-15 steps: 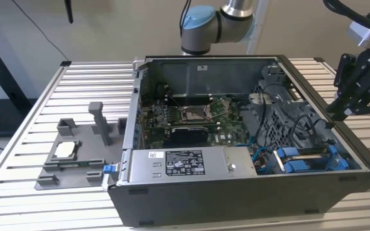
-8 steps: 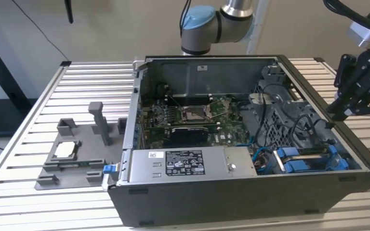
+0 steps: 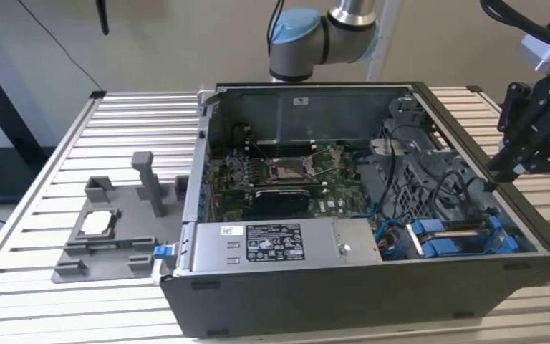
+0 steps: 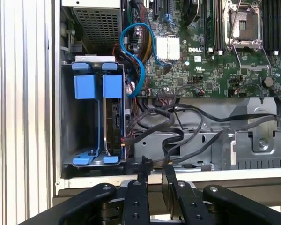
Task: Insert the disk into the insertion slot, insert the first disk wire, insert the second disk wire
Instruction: 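Insert the second disk wire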
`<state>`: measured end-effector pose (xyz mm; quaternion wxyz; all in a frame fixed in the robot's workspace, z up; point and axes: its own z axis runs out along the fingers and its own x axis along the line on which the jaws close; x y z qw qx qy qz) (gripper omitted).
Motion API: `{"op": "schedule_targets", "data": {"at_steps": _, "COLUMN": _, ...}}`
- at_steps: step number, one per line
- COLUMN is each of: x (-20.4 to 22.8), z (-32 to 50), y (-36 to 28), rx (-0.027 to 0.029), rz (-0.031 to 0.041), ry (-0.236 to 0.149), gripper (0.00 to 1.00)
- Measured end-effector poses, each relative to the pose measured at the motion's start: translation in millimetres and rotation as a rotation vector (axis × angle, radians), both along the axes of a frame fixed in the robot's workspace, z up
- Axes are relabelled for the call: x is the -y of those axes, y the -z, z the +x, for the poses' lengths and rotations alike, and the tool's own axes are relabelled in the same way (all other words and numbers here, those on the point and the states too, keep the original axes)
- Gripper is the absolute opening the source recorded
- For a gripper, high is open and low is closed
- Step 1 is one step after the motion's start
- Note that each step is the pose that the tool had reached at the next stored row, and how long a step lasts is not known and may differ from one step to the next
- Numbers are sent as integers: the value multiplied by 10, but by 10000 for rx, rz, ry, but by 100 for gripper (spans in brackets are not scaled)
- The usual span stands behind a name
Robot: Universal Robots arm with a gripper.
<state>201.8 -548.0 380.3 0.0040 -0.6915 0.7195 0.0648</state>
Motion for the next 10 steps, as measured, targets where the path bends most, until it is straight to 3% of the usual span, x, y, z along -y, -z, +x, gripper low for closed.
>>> {"op": "schedule_targets", "data": {"at_steps": 3, "x": 2, "z": 8, "y": 7, "rx": -19, "rz": -77, "ry": 0, "gripper": 27}}
{"op": "schedule_targets", "data": {"at_steps": 10, "x": 4, "z": 12, "y": 47, "rx": -155, "rz": -195, "ry": 46, "gripper": 27}}
